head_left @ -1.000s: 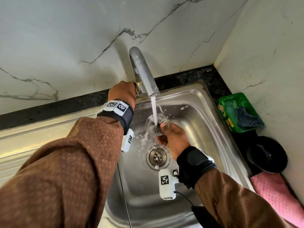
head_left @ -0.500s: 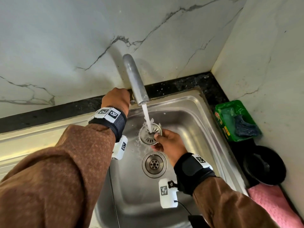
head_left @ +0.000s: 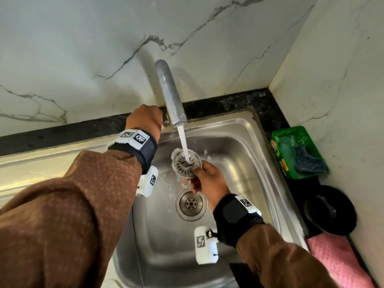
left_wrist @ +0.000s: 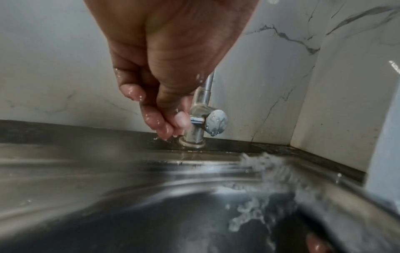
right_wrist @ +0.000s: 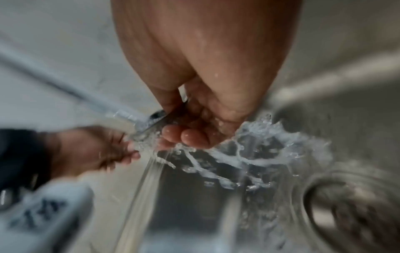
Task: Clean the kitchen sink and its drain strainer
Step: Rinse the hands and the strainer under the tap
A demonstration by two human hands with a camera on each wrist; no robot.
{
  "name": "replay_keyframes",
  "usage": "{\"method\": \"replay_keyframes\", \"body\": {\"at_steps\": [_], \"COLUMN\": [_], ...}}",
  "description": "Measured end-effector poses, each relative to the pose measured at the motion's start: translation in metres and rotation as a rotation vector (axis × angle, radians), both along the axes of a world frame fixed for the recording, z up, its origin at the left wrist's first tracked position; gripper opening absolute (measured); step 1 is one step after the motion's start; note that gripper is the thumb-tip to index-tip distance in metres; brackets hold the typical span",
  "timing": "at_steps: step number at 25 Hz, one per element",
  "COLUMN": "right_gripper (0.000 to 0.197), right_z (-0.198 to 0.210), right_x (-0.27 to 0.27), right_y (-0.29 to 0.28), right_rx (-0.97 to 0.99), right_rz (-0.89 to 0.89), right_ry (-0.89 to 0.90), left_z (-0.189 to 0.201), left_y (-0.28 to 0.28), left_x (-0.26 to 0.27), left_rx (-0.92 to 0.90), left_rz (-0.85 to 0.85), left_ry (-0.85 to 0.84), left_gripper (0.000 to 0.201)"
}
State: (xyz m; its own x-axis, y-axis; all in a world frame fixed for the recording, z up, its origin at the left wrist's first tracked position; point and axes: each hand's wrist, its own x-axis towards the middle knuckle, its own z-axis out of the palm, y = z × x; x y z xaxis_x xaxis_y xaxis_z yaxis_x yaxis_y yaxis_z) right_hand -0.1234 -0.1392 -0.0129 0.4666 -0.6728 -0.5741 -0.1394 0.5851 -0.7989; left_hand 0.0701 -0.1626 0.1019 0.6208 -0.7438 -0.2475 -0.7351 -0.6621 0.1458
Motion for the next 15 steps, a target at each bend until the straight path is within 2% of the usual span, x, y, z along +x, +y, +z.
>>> {"method": "replay_keyframes", "body": {"at_steps": [4,7,9,12,15], "right_gripper": [0.019,0.017,0.018,0.016,0.016], "right_z": [0.0012,-0.0004,0.0010,0.0001,-0.0005], "right_x": [-0.0011,0.0004,0.0021,0.0018,-0.0027], "right_y": [-0.0005,-0.0027,-0.0032,-0.0010,-0.0009], "right_rx": [-0.051,-0.049,-0.069,0.008,-0.041], "right_rz": [0.025,-0.020,0.014,-0.096,-0.017], "right_ry": [0.073,0.047,0.067,-0.079,0.031], "left_z": [-0.0009,-0.0020,-0.0023,-0.0040,-0.0031], "left_y": [0.0006,0.0003,0.0003,0.0007,0.0011], "left_x": [0.0019,0.0007,0.0030,0.0034,0.0015], "left_rx": [0.012,0.031,0.024,0.021,0.026], "left_rz": [-0.009,-0.017,0.010,0.009,0.004], "left_ry": [-0.015,-0.020,0.003,-0.001,-0.016], "left_gripper": [0.023,0.024,0.025,0.024,0.024]}}
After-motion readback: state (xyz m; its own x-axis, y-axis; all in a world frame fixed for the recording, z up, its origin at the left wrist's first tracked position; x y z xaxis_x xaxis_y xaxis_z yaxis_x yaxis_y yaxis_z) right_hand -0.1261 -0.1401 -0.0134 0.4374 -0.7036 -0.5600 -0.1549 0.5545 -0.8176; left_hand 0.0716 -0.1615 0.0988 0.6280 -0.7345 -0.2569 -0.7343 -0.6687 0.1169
